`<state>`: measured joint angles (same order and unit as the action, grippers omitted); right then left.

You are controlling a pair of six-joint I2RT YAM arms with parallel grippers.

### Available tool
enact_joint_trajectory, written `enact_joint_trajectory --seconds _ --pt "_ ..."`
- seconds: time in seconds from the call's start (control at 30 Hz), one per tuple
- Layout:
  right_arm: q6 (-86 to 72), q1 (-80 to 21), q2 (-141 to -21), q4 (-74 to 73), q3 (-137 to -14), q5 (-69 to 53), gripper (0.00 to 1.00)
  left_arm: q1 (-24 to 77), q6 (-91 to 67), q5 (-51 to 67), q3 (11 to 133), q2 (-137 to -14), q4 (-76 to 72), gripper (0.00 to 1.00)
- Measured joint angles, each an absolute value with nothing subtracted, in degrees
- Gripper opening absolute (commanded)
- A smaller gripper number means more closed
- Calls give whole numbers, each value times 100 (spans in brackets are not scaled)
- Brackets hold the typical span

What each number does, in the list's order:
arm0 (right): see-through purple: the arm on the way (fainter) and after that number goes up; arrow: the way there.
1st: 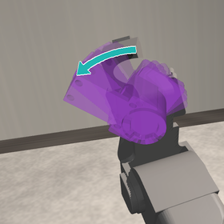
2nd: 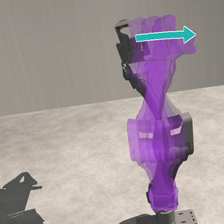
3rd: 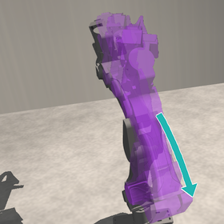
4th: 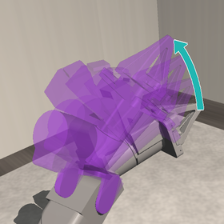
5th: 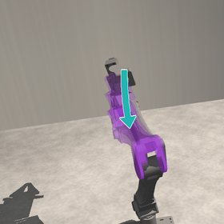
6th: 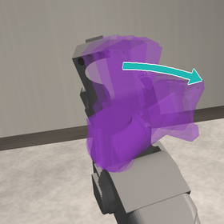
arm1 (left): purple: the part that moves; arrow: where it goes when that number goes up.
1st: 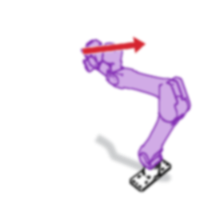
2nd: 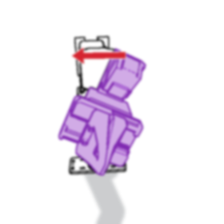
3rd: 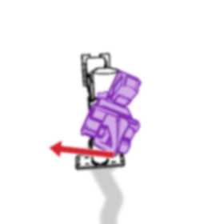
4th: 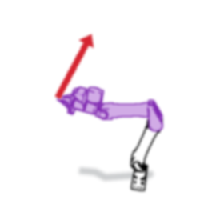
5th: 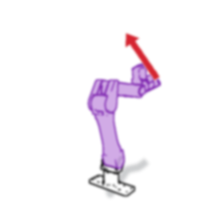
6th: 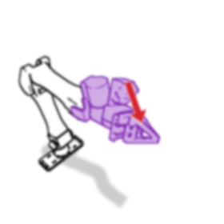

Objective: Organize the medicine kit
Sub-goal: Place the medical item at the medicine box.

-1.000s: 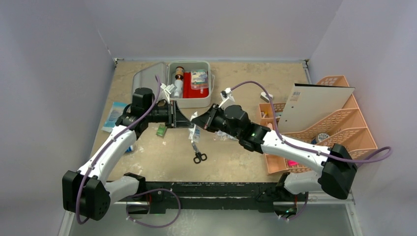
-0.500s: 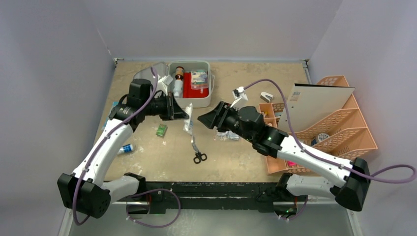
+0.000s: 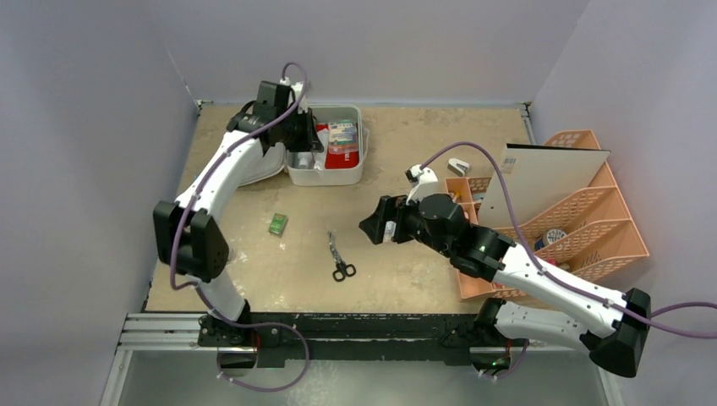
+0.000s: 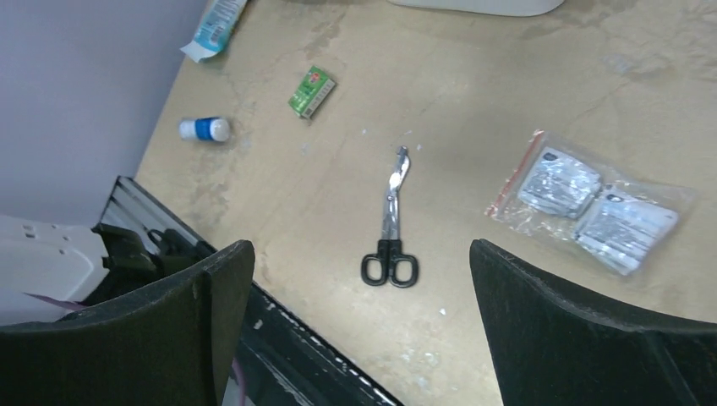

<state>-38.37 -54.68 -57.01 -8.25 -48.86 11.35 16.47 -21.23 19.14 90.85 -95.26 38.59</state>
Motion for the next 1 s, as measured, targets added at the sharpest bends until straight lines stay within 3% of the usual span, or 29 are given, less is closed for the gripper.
enact_joint_trajectory --seconds 0.6,1.0 --pt "-2620 -5468 -5594 -1741 -5446 1605 99 1739 -1992 1282 11111 -12433 3909 4" --pt "-2322 -5468 -6379 -1684 -5802 1730 99 1852 -2204 1568 11303 -12916 3828 9"
